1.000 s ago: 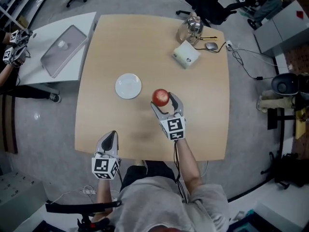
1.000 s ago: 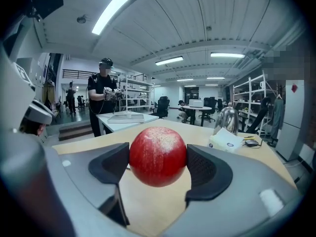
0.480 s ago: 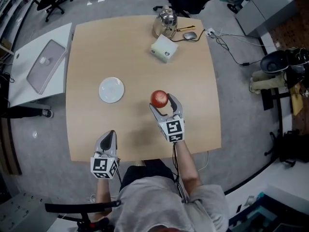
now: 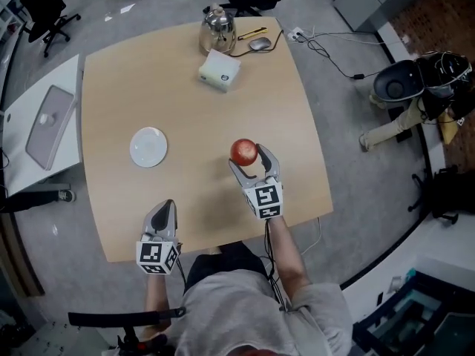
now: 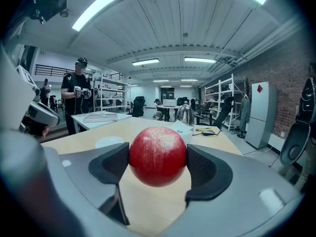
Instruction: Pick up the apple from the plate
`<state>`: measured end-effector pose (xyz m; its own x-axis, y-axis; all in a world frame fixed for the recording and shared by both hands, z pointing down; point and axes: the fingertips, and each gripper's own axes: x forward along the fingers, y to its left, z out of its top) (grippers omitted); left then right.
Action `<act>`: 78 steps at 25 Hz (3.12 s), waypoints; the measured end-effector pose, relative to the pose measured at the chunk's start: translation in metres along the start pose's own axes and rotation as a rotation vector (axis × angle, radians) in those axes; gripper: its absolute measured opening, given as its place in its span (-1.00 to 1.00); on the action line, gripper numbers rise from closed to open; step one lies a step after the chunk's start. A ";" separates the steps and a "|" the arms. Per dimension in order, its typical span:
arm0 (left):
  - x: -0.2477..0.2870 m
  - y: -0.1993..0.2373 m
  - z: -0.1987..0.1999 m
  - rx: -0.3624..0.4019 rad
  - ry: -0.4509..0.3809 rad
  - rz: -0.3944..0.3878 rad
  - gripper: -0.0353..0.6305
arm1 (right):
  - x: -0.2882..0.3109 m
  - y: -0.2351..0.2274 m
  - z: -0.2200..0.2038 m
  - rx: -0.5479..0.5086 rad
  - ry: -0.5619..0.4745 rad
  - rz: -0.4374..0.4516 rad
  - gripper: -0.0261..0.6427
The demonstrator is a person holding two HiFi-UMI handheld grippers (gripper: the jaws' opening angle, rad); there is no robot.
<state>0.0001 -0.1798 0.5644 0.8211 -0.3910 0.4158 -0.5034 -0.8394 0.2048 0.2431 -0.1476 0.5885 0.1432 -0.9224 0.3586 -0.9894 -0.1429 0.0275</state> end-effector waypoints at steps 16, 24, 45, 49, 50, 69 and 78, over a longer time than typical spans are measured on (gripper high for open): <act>0.053 -0.050 -0.013 0.050 0.070 -0.136 -0.83 | -0.038 -0.071 -0.055 0.084 0.047 -0.145 0.18; 0.069 -0.059 -0.022 0.062 0.106 -0.168 -0.83 | -0.047 -0.094 -0.079 0.111 0.074 -0.203 0.18; 0.092 -0.080 -0.058 0.093 0.192 -0.242 -0.83 | -0.061 -0.123 -0.163 0.177 0.181 -0.304 0.18; 0.091 -0.081 -0.059 0.096 0.196 -0.248 -0.83 | -0.062 -0.122 -0.168 0.183 0.189 -0.310 0.18; 0.090 -0.081 -0.059 0.095 0.196 -0.249 -0.83 | -0.062 -0.121 -0.169 0.184 0.195 -0.310 0.18; 0.088 -0.077 -0.061 0.099 0.185 -0.244 -0.83 | -0.057 -0.123 -0.177 0.210 0.200 -0.321 0.23; 0.072 -0.091 -0.052 0.107 0.163 -0.247 -0.83 | -0.078 -0.123 -0.163 0.204 0.183 -0.325 0.22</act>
<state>0.0912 -0.1116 0.6217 0.8569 -0.1117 0.5033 -0.2555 -0.9400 0.2263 0.3495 0.0000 0.7092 0.4222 -0.7414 0.5217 -0.8653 -0.5010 -0.0118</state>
